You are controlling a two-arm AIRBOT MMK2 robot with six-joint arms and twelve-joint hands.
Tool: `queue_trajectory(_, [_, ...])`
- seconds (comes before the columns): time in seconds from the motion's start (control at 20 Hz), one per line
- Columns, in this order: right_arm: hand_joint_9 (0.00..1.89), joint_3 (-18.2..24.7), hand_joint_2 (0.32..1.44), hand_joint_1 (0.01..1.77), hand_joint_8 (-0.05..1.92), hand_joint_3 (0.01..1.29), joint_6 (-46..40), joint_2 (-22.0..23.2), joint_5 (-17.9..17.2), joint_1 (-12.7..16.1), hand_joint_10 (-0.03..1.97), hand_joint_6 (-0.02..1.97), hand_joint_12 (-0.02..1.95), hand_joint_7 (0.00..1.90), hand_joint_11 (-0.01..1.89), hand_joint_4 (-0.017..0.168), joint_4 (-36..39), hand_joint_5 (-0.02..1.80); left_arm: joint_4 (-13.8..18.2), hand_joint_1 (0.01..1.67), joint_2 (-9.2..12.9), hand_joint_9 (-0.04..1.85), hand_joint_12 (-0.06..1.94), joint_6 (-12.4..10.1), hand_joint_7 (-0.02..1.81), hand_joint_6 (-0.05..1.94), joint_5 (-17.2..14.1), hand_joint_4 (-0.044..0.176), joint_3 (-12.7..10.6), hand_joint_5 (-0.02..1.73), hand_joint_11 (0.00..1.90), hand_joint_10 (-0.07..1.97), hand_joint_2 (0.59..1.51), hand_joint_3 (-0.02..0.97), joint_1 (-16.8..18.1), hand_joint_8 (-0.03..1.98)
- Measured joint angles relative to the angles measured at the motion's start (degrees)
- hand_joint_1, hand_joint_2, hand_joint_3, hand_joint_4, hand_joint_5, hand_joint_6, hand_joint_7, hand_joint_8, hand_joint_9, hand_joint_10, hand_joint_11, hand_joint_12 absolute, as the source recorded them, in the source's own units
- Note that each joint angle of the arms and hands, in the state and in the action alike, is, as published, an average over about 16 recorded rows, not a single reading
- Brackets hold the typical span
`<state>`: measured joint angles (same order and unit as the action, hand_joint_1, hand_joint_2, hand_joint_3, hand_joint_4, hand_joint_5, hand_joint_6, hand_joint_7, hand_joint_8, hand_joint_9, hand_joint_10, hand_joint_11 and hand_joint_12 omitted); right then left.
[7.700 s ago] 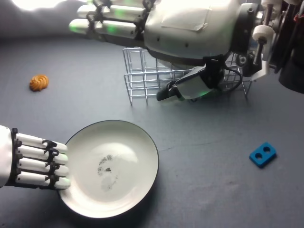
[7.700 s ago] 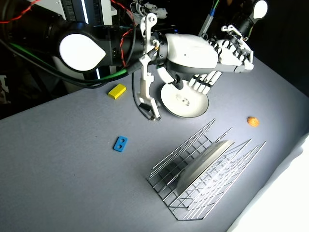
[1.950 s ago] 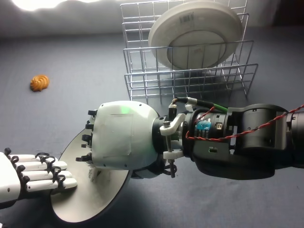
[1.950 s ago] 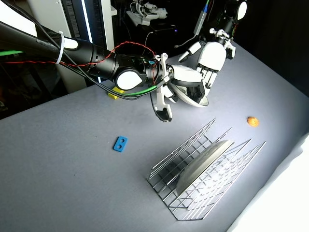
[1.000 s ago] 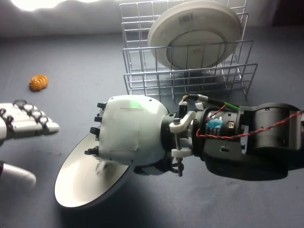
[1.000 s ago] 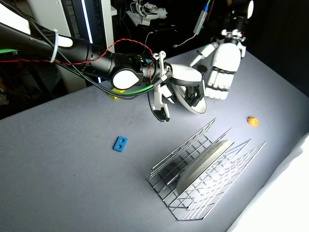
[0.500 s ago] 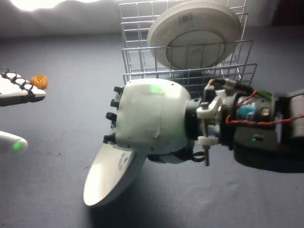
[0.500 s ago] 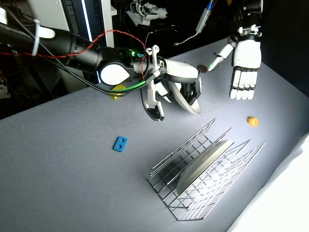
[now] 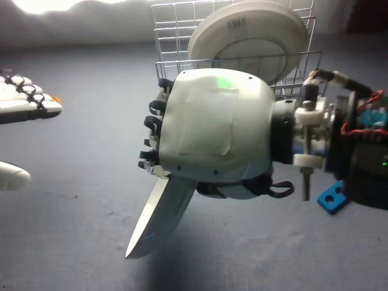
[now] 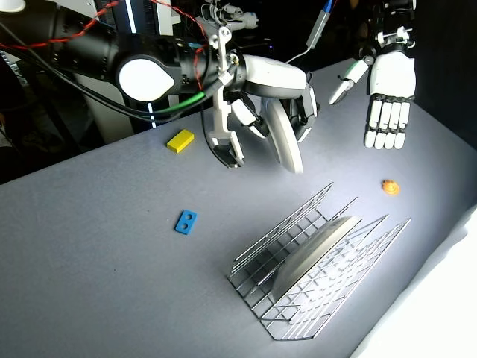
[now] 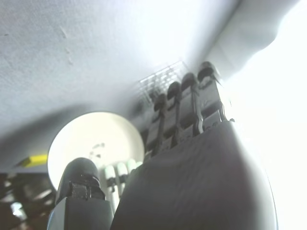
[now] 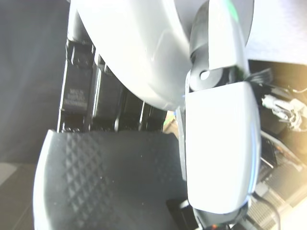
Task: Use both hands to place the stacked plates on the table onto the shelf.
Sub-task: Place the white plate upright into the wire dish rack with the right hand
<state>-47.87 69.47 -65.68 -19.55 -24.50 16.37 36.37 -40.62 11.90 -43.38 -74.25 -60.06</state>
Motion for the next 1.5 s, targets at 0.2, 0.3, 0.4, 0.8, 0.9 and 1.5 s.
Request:
queue_trajectory(0.2, [1.36, 1.1, 0.93, 1.21, 0.65, 0.01, -10.6, 3.4, 0.5, 3.0, 0.01, 0.79, 0.95, 1.18, 0.96, 0.029, 3.8, 1.10, 2.5, 0.02, 0.5, 0.04, 0.01, 0.0, 0.08, 0.01, -2.5, 0.003, -0.7, 0.06, 0.02, 0.01, 1.110, 0.014, 1.1, 0.01])
queue_trajectory(0.3, [1.36, 1.1, 0.93, 1.21, 0.65, 0.01, -18.0, 4.8, 0.9, 4.8, 0.01, 0.79, 0.95, 1.18, 0.96, 0.029, 6.5, 1.10, 4.1, 0.02, 0.7, 0.04, 0.01, 0.0, 0.07, 0.01, -4.1, 0.004, -1.2, 0.06, 0.02, 0.01, 1.110, 0.014, 1.6, 0.01])
queue_trajectory(0.4, [1.36, 0.6, 0.93, 1.21, 0.64, 0.01, -26.3, 6.0, 1.3, 6.6, 0.01, 0.79, 0.95, 1.18, 0.96, 0.029, 9.4, 1.10, 5.7, 0.02, 0.9, 0.03, 0.01, 0.0, 0.07, 0.01, -5.8, 0.005, -1.7, 0.06, 0.02, 0.01, 1.110, 0.015, 2.1, 0.01])
queue_trajectory(0.8, [1.37, -3.7, 0.93, 1.21, 0.64, 0.01, -57.4, 8.1, 4.8, 12.7, 0.01, 0.78, 0.96, 1.18, 0.94, 0.028, 20.5, 1.10, 13.8, 0.02, 1.1, 0.02, 0.01, -0.1, 0.06, 0.01, -13.9, 0.006, -3.1, 0.05, 0.02, 0.01, 1.111, 0.015, 3.7, 0.01])
queue_trajectory(0.9, [1.37, -4.9, 0.93, 1.22, 0.65, 0.01, -62.2, 8.1, 5.7, 13.7, 0.01, 0.78, 0.97, 1.18, 0.94, 0.028, 21.8, 1.10, 15.9, 0.02, 1.1, 0.02, 0.01, -0.1, 0.06, 0.01, -16.0, 0.006, -3.4, 0.04, 0.02, 0.01, 1.111, 0.015, 4.0, 0.01])
queue_trajectory(1.5, [1.37, -12.1, 0.93, 1.23, 0.68, 0.01, -69.4, 6.7, 8.3, 14.4, 0.01, 0.78, 0.99, 1.18, 0.93, 0.021, 22.5, 1.08, 25.6, 0.02, 1.2, 0.02, 0.01, -0.2, 0.06, 0.01, -27.9, 0.006, -3.6, 0.06, 0.02, 0.01, 1.111, 0.015, 5.2, 0.01])
